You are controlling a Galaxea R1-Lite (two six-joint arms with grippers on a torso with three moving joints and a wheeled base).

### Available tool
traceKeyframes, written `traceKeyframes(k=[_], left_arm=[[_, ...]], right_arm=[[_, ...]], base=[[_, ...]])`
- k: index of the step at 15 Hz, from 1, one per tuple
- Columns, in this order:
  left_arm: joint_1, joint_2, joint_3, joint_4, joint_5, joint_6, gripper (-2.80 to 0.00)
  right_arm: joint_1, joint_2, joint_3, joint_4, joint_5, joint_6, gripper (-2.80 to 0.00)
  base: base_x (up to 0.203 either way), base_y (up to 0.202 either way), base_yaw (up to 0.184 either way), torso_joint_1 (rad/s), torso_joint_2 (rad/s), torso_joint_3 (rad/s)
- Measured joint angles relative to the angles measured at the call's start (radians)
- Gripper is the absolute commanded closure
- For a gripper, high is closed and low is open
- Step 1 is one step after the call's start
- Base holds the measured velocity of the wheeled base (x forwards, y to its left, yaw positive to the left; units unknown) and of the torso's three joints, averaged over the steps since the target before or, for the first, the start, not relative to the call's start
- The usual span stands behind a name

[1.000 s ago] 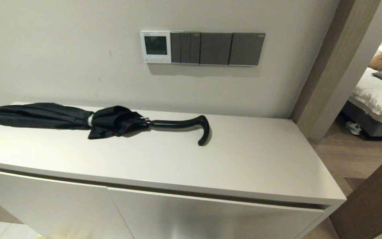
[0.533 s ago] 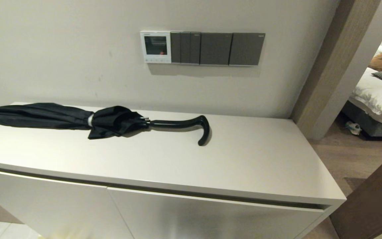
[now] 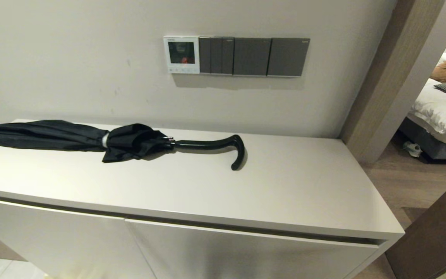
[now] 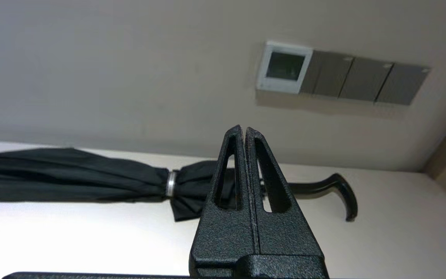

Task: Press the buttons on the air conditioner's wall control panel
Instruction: Turn on the central air conditioner

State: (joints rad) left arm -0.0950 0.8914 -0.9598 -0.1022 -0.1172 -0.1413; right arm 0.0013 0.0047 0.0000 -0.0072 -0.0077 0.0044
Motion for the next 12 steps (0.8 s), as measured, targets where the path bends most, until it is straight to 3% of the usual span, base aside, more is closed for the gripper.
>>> traceKeyframes(k=[4,9,12], left_arm=[[-0.112,0.194,-0.117,-0.062,0.016,-0.020,0.00],[-0.276,0.493,-0.305,-0.160,0.143,-0.021,0.00],[-0.323,0.601,-0.362,-0.198,0.186,-0.021,0.00]], right_arm=[[0.000,0.000,0.000,0.000,0.000,0.000,0.00],[0.000,0.000,0.000,0.000,0.000,0.000,0.00],[0.000,0.000,0.000,0.000,0.000,0.000,0.00]], base=[[0.000,0.000,0.000,0.000,0.00,0.000],[0.000,0.000,0.000,0.000,0.00,0.000],[0.000,0.000,0.000,0.000,0.00,0.000]])
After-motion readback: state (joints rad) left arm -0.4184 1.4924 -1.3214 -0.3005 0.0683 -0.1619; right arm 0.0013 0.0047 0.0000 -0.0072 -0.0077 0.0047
